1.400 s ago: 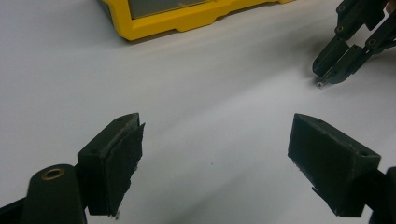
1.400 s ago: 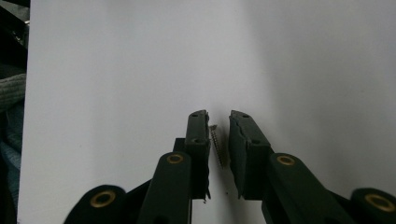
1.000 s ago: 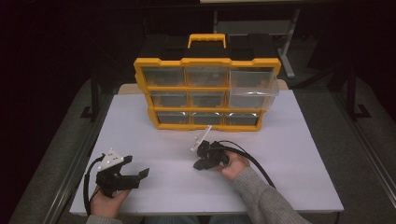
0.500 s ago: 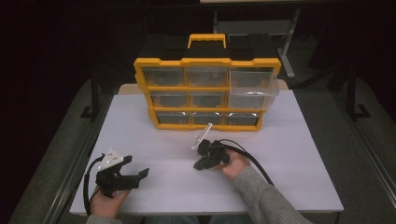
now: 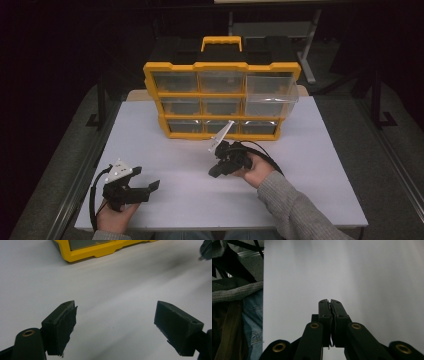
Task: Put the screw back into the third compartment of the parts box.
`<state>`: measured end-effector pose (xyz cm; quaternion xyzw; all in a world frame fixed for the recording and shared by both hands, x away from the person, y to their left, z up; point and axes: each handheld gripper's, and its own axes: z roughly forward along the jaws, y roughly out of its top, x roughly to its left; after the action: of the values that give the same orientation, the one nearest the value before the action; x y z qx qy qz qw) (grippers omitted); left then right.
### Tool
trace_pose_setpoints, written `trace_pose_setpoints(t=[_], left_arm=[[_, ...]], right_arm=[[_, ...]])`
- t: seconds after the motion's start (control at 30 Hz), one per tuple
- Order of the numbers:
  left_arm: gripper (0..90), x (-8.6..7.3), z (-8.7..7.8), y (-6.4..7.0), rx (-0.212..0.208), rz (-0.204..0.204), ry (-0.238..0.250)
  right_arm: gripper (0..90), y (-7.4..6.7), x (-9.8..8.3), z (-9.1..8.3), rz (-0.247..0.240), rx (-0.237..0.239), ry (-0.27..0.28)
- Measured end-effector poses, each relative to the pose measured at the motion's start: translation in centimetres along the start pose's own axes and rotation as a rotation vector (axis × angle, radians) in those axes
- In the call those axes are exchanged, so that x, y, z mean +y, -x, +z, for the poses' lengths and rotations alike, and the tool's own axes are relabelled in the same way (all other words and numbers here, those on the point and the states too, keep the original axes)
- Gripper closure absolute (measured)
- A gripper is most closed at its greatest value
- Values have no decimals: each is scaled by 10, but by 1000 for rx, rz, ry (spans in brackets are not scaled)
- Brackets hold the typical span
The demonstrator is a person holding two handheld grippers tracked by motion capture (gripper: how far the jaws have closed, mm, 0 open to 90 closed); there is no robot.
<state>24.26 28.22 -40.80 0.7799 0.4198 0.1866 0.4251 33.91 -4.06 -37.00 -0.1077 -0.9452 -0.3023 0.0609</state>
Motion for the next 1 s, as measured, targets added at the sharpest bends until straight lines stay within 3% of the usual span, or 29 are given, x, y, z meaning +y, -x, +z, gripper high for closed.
trace_pose_setpoints(t=[0.1, 0.43, 0.7, 1.0], left_arm=[[172, 0, 0, -1, 2, 16, 0], [172, 0, 0, 0, 2, 2, 7], [172, 0, 0, 0, 4, 2, 7], [172, 1, -1, 0, 2, 4, 2]], right_arm=[[863, -3, 6, -11, -17, 1, 6], [863, -10, 27, -60, -21, 21, 49], [862, -15, 42, -100, -34, -4, 66], [862, -21, 56, -131, -46, -22, 71]])
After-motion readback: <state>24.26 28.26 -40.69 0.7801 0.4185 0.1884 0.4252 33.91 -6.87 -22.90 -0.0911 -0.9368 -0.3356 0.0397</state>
